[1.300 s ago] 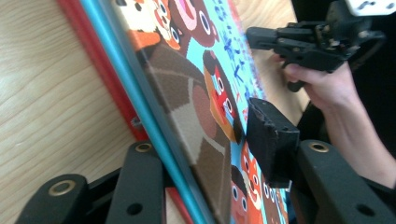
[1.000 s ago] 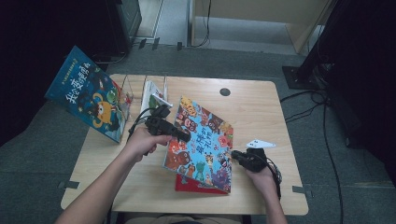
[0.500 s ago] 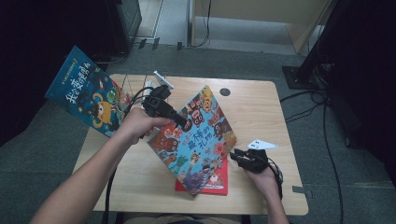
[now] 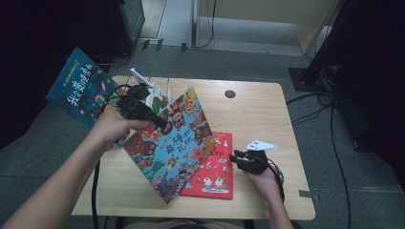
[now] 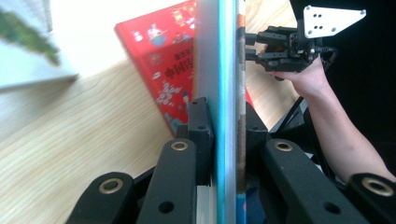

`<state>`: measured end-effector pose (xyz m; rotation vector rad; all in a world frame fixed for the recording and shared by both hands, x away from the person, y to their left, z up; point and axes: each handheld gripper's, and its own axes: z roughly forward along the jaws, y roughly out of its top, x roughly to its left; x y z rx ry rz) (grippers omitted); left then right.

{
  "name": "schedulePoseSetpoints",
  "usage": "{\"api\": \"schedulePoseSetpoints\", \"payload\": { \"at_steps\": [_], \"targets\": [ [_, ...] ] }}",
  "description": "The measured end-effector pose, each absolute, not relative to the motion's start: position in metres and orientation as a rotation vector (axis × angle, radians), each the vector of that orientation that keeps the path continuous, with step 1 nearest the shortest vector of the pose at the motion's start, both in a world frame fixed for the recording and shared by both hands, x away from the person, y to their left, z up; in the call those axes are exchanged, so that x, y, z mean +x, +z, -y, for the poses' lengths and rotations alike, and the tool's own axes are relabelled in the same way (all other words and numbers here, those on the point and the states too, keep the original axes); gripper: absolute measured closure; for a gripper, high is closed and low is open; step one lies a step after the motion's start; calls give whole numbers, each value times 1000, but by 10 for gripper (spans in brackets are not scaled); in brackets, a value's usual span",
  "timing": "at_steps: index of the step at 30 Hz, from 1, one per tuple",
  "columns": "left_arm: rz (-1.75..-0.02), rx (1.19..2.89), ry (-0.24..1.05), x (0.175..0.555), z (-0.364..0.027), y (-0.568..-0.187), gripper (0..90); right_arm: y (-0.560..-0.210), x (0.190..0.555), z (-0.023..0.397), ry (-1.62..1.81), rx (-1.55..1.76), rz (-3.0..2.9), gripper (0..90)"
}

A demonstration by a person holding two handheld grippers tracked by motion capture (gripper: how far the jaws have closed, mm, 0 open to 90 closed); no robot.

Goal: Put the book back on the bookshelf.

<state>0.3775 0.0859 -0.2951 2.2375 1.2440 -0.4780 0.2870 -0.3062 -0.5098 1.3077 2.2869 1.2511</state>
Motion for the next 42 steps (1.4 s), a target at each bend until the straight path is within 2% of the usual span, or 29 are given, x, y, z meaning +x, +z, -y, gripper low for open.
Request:
{"api": "schedulePoseSetpoints", "payload": {
  "at_steps": [15, 17, 22, 33, 42],
  "targets": [
    [-1384, 2089, -399, 347, -172, -283, 802, -515, 297, 300, 1262, 1302, -2276, 634],
    [-1395, 2066, -406, 344, -182, -284, 803, -517, 297, 300, 1235, 1315, -2288, 609],
    [-1437, 2013, -406, 335, -208, -287, 806, -516, 296, 302, 1233, 1315, -2291, 612],
    [-1515, 1951, -361, 324, -249, -281, 804, -518, 299, 302, 1249, 1319, -2278, 600],
    [-1543, 1930, -365, 319, -266, -277, 804, -518, 299, 302, 1250, 1324, -2277, 597]
  ]
}}
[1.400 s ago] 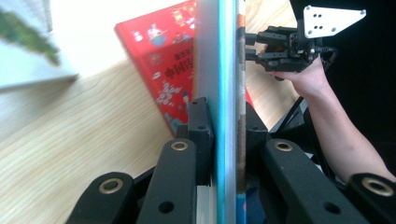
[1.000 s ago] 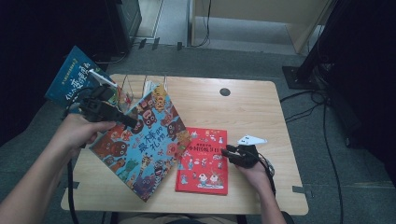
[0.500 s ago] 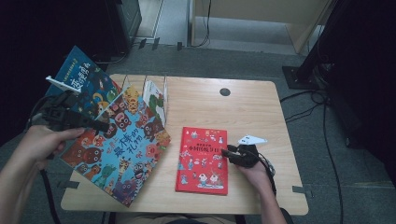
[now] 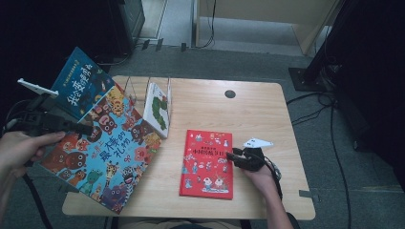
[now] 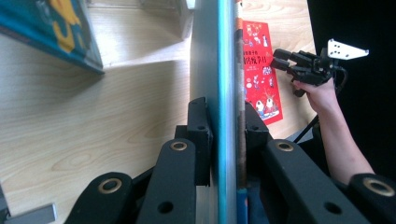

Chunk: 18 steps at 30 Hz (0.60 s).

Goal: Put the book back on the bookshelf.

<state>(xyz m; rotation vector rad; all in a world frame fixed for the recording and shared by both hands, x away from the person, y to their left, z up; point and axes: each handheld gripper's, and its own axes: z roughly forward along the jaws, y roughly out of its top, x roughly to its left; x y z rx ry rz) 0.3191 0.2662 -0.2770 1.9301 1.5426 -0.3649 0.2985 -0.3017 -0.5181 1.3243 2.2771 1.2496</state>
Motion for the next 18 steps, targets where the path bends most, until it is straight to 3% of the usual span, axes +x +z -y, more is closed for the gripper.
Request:
{"api": "schedulePoseSetpoints", "payload": {
  "at_steps": [18],
  "targets": [
    [-1641, 1862, -285, 308, -314, -268, 802, -518, 299, 302, 1252, 1319, -2280, 598]
  ]
}}
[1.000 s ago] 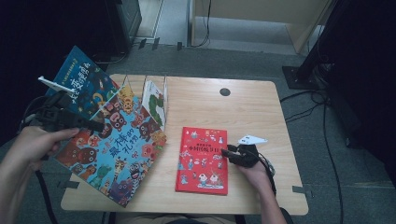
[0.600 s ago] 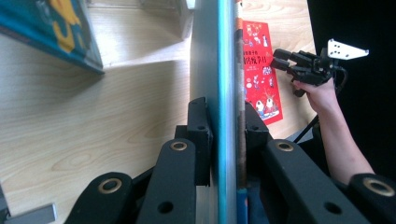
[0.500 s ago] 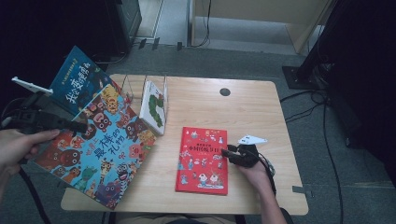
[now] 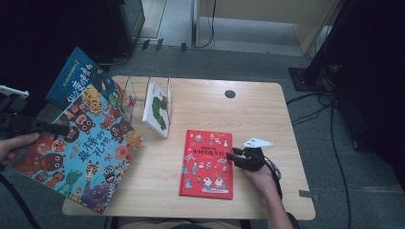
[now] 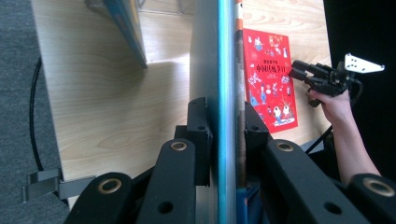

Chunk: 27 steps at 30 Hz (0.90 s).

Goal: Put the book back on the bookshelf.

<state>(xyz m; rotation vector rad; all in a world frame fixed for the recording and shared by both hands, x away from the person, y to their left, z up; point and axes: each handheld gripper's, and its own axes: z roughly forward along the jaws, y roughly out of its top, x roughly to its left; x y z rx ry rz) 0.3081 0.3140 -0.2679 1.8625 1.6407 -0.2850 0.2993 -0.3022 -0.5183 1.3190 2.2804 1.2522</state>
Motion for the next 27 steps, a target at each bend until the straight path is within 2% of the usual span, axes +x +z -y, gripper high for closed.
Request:
{"api": "schedulePoseSetpoints", "payload": {
  "at_steps": [16, 20, 27],
  "targets": [
    [-1728, 1802, -207, 326, -334, -254, 801, -519, 300, 303, 1258, 1319, -2282, 598],
    [-1738, 1792, -220, 334, -339, -247, 803, -518, 299, 302, 1255, 1321, -2280, 599],
    [-1770, 1778, -158, 343, -342, -229, 805, -519, 299, 303, 1258, 1318, -2281, 603]
  ]
}}
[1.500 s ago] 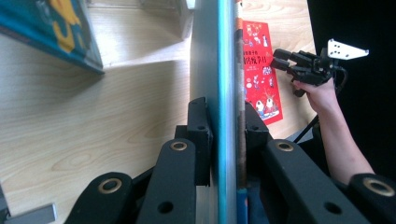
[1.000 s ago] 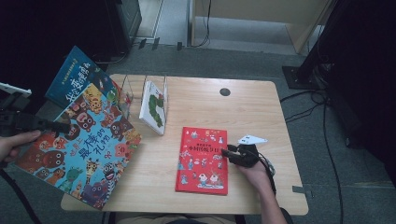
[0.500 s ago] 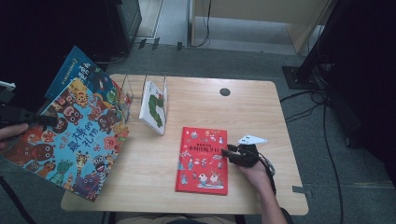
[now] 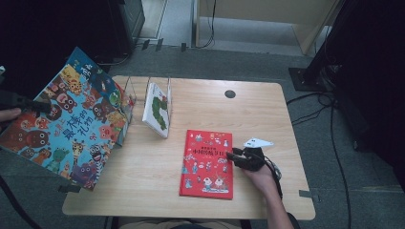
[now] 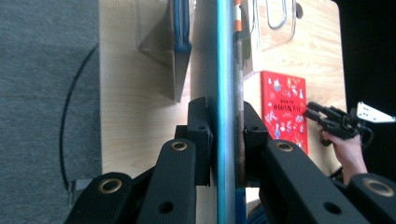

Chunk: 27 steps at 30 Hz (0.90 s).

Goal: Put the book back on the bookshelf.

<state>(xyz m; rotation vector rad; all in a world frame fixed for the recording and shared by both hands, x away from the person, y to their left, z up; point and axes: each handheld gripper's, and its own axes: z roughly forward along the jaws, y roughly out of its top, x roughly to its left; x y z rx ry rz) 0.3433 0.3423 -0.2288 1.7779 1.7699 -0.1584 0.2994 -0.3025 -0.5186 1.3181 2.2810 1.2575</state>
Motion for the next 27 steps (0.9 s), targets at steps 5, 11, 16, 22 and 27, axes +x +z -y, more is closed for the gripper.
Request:
{"api": "schedulePoseSetpoints", "payload": {
  "at_steps": [5, 11, 16, 22, 27],
  "targets": [
    [-1784, 1763, -124, 350, -347, -220, 807, -518, 299, 302, 1255, 1315, -2281, 606],
    [-1805, 1736, -83, 359, -349, -220, 812, -519, 299, 302, 1257, 1314, -2281, 607],
    [-1801, 1729, -73, 368, -342, -222, 811, -519, 299, 302, 1258, 1315, -2281, 608],
    [-1804, 1725, -50, 375, -339, -216, 812, -518, 299, 302, 1257, 1314, -2281, 612],
    [-1812, 1735, -38, 386, -330, -216, 808, -518, 299, 302, 1257, 1316, -2280, 614]
  ]
}}
